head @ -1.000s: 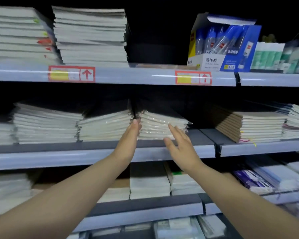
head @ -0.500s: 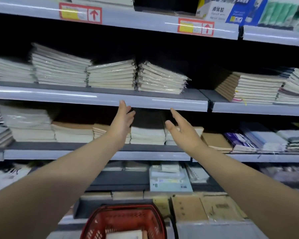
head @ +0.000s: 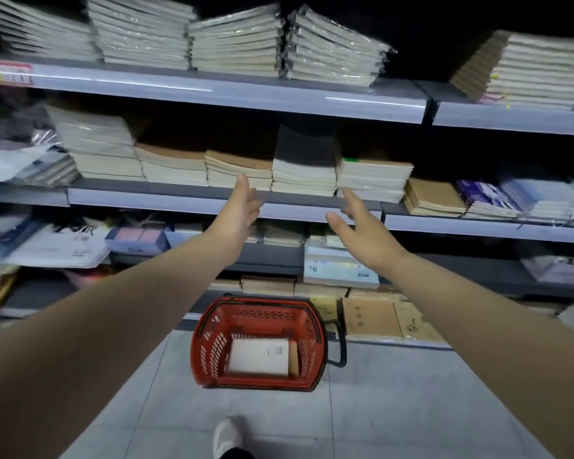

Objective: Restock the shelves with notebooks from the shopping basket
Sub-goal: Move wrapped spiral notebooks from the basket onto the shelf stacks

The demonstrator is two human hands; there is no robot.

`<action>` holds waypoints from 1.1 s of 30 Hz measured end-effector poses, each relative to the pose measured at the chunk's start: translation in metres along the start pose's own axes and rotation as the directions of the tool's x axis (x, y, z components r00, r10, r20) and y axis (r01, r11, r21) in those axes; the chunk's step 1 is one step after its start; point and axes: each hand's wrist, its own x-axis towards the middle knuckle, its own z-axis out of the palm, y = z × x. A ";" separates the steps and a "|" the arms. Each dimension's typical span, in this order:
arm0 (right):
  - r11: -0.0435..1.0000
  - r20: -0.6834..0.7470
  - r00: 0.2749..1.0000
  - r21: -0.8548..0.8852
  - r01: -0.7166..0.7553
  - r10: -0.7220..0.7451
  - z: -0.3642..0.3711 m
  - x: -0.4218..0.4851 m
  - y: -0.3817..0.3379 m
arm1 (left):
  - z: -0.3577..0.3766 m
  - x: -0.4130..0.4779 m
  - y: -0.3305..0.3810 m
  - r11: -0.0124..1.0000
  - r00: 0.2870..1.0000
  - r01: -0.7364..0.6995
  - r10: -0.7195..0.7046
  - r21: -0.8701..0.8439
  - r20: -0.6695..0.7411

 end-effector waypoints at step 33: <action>0.939 0.224 0.917 0.012 -0.343 0.331 0.229 0.040 0.097 | -0.126 0.093 -0.198 0.823 0.823 0.564 -0.567 0.072 0.034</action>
